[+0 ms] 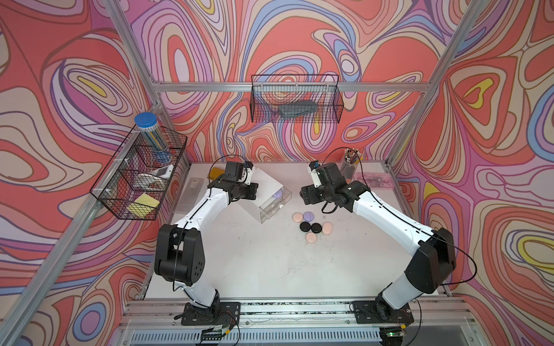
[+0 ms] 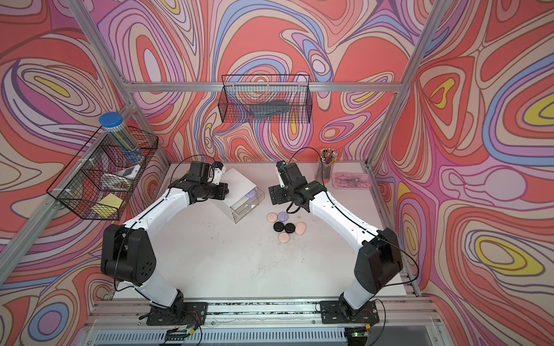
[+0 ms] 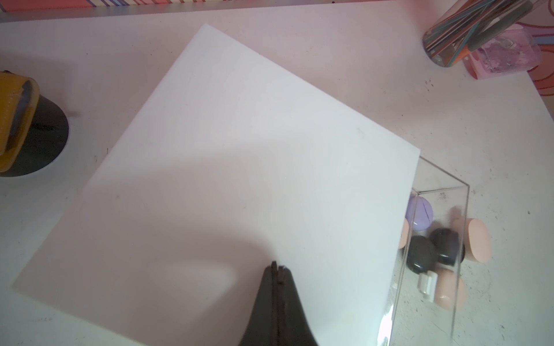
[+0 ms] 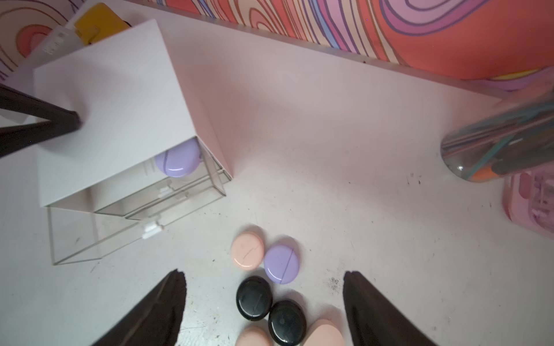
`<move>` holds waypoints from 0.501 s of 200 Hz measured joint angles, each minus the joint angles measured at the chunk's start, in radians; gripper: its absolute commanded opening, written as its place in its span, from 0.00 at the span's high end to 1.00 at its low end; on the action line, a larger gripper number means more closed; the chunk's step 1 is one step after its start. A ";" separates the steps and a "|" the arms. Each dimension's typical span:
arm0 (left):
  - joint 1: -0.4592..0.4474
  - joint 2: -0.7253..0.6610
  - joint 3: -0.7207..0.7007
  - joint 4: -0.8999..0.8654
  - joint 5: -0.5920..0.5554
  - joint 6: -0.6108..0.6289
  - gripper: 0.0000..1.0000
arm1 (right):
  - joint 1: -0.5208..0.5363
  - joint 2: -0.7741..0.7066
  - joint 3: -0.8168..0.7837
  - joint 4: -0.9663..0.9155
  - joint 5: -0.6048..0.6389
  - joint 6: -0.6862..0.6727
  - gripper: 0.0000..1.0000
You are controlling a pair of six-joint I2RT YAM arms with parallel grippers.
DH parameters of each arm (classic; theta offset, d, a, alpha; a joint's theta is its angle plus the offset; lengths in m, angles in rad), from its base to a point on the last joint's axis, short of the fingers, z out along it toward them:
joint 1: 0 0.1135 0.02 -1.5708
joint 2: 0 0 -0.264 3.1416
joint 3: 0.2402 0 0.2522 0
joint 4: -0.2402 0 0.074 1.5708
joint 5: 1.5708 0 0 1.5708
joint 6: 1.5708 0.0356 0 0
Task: Put the bluetooth earphones in the drawer according to color
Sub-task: Pick up the Bluetooth earphone from the center of the board.
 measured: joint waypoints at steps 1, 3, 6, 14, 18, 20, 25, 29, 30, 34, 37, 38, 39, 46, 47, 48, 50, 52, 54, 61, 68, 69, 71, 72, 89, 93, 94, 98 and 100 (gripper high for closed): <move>0.000 0.000 0.000 0.000 0.000 0.000 1.00 | -0.002 0.001 -0.003 -0.002 0.000 0.000 0.16; 0.000 0.000 0.000 0.000 0.000 0.000 1.00 | -0.003 0.001 -0.006 -0.003 0.000 0.001 0.16; 0.000 0.000 0.000 0.000 0.000 0.000 1.00 | -0.005 0.003 -0.011 -0.008 0.000 0.002 0.16; 0.000 0.000 0.000 0.000 0.000 0.000 1.00 | -0.008 0.011 -0.018 -0.019 -0.002 0.003 0.16; 0.000 0.000 0.000 0.000 0.000 0.000 1.00 | -0.007 0.016 -0.019 -0.024 -0.004 0.003 0.16; 0.000 0.000 0.000 0.000 0.000 0.000 1.00 | -0.007 0.019 -0.020 -0.026 -0.005 0.003 0.16; 0.000 0.000 0.000 0.000 0.000 0.000 1.00 | -0.006 0.027 -0.020 -0.028 -0.006 0.003 0.16; 0.000 0.000 0.000 0.000 0.000 0.000 1.00 | -0.006 0.035 -0.020 -0.029 -0.010 0.003 0.16; 0.000 0.000 0.000 0.000 0.000 0.000 1.00 | -0.006 0.038 -0.020 -0.029 -0.010 0.003 0.16; 0.000 0.000 0.000 0.000 0.000 0.000 1.00 | -0.006 0.047 -0.020 -0.030 -0.011 0.003 0.16; 0.000 0.000 0.000 0.000 0.000 0.000 1.00 | -0.005 0.054 -0.020 -0.031 -0.013 0.003 0.16; 0.000 0.000 0.000 0.000 0.000 0.000 1.00 | -0.005 0.057 -0.020 -0.032 -0.013 0.003 0.16; 0.000 0.000 0.000 0.000 0.000 0.000 1.00 | -0.005 0.059 -0.020 -0.032 -0.013 0.003 0.16; 0.000 0.000 0.000 0.000 0.000 0.000 1.00 | -0.003 0.078 -0.020 -0.038 -0.015 0.003 0.16; 0.000 0.000 0.000 0.000 0.000 0.000 1.00 | -0.003 0.080 -0.020 -0.039 -0.016 0.004 0.16; 0.000 0.000 0.000 0.000 0.000 0.000 1.00 | -0.003 0.082 -0.020 -0.039 -0.016 0.004 0.16; 0.000 0.000 0.000 0.000 0.000 0.000 1.00 | -0.003 0.087 -0.020 -0.040 -0.017 0.005 0.16; 0.000 0.000 0.000 0.000 0.000 0.000 1.00 | -0.003 0.093 -0.020 -0.042 -0.018 0.005 0.16; 0.000 0.000 0.000 0.000 0.000 0.000 1.00 | -0.003 0.097 -0.020 -0.043 -0.019 0.005 0.16; 0.000 0.000 0.000 0.000 0.000 0.000 1.00 | -0.003 0.117 -0.020 -0.049 -0.021 0.006 0.16; 0.000 0.000 0.000 0.000 0.000 0.000 1.00 | -0.003 0.137 -0.020 -0.054 -0.023 0.007 0.16; 0.000 0.000 0.000 0.000 0.000 0.000 1.00 | -0.003 0.140 -0.020 -0.054 -0.024 0.008 0.16; 0.000 0.000 0.000 0.000 0.000 0.000 1.00 | -0.003 0.144 -0.020 -0.055 -0.023 0.009 0.16; 0.000 0.000 0.000 0.000 0.000 0.000 1.00 | -0.003 0.148 -0.020 -0.055 -0.024 0.010 0.16; 0.000 0.000 0.000 0.000 0.000 0.000 1.00 | -0.005 0.192 -0.020 -0.066 -0.034 0.013 0.16; 0.000 0.000 0.000 0.000 0.000 0.000 1.00 | -0.005 0.200 -0.020 -0.068 -0.035 0.014 0.16; 0.000 0.000 0.000 0.000 0.000 0.000 1.00 | -0.005 0.204 -0.020 -0.070 -0.037 0.014 0.16; 0.000 0.000 0.000 0.000 0.000 0.000 1.00 | -0.005 0.209 -0.020 -0.071 -0.038 0.014 0.16; 0.000 0.000 0.000 0.000 0.000 0.000 1.00 | -0.005 0.214 -0.020 -0.073 -0.041 0.014 0.16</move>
